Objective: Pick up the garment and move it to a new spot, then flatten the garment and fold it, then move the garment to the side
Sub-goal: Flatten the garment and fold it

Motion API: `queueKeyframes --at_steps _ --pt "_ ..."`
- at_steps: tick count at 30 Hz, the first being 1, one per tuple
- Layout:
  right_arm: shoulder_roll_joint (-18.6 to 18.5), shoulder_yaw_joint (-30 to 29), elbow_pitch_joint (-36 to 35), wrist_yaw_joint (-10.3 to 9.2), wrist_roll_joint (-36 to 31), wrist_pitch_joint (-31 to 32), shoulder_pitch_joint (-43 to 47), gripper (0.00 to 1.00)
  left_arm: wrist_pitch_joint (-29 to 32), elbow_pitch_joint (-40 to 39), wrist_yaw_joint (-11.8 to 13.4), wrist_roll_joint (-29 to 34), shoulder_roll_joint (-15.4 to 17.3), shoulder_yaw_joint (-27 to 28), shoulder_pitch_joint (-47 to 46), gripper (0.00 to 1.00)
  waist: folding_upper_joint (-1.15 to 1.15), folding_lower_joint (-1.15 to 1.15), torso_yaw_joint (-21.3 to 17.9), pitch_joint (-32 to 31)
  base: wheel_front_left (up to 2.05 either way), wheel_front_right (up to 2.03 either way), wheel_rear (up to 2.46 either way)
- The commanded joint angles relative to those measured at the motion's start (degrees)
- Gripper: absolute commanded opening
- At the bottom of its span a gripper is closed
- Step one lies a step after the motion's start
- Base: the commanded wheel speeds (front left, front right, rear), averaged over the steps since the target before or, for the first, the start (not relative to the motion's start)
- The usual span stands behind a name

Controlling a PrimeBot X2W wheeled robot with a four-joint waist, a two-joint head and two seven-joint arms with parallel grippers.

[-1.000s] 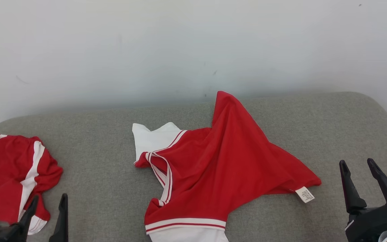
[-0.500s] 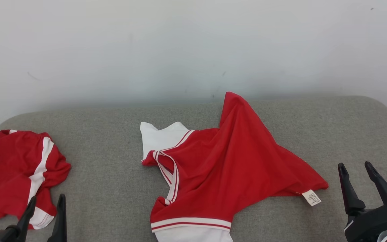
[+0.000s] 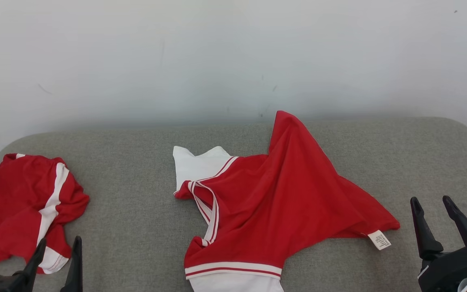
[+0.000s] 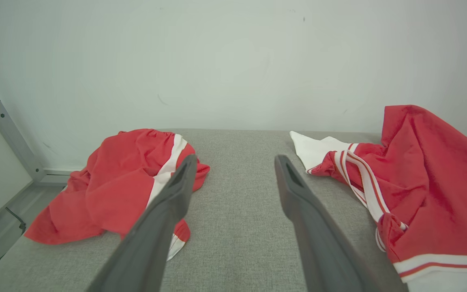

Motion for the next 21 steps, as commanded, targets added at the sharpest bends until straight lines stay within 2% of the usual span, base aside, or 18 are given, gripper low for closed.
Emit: queueKeyframes --at_steps 1,14,21 --pt "-0.09 -0.22 -0.04 0.02 -0.49 0.18 -0.25 1.00 0.28 -0.10 0.15 0.67 0.47 -0.12 0.17 1.00 0.00 0.00 0.04 -0.02 0.00 0.00 0.00" --pt "0.07 -0.11 0.03 0.02 -0.62 0.81 -0.32 1.00 0.61 -0.77 0.81 0.15 0.94 -0.41 0.55 1.00 0.00 0.00 0.18 -0.09 0.00 0.00 0.00" --pt "-0.21 -0.44 0.72 0.02 -0.44 1.20 -0.71 1.00 0.40 -0.71 0.23 -0.18 0.20 -1.88 0.15 1.00 0.00 0.00 0.57 0.25 0.00 0.00 0.00"
